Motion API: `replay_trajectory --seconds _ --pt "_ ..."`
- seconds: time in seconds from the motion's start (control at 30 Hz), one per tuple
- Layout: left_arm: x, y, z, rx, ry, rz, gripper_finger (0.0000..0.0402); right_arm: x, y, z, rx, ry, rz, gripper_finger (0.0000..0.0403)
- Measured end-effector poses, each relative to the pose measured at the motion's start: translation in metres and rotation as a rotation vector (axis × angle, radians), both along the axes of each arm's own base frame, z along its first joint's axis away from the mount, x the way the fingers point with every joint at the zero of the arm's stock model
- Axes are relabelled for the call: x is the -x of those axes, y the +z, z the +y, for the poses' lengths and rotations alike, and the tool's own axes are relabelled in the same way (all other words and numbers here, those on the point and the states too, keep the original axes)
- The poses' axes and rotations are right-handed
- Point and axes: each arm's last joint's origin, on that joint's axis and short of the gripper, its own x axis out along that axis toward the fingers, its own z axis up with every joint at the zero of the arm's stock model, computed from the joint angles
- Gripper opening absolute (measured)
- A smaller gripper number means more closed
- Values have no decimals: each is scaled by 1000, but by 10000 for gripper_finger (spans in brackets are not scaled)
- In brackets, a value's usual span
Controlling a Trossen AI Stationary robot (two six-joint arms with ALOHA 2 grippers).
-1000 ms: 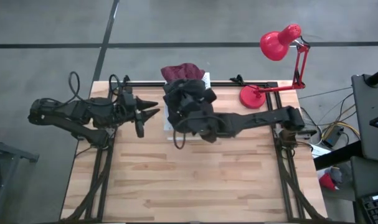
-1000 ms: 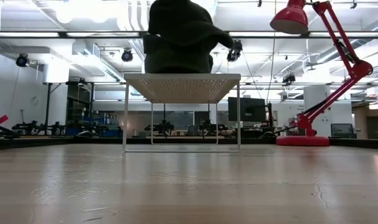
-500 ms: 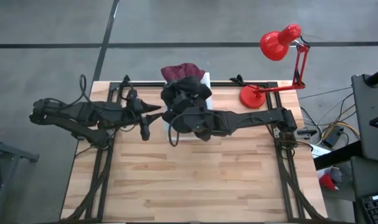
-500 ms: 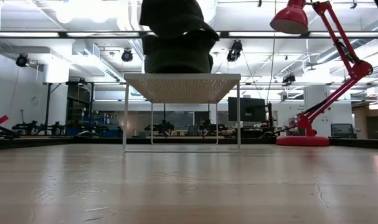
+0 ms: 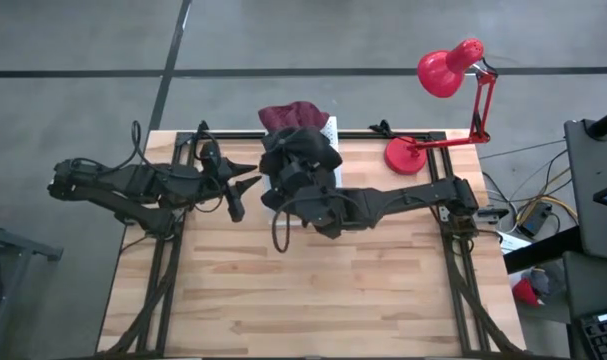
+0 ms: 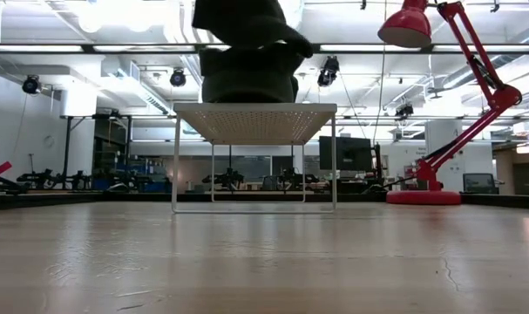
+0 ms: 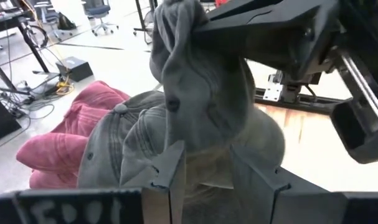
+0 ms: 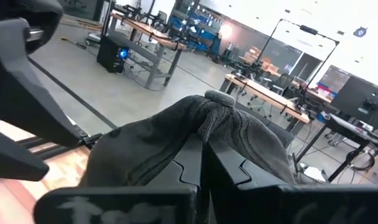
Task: Pick & Place hat
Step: Stack the black cap on the black caps on the shelf
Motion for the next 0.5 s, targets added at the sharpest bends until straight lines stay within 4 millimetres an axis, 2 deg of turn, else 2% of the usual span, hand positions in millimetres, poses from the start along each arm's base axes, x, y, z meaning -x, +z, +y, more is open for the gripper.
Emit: replay_trajectory --seconds 0.17,0.4,0.5 --pt "0 0 0 -7 6 4 120 -1 -4 -1 -7 -3 -4 9" --pt "0 0 0 -7 6 4 120 -9 -27 -20 -70 11 -36 9" --pt "0 -1 0 -8 6 11 120 -10 -33 -22 -101 33 -54 9"
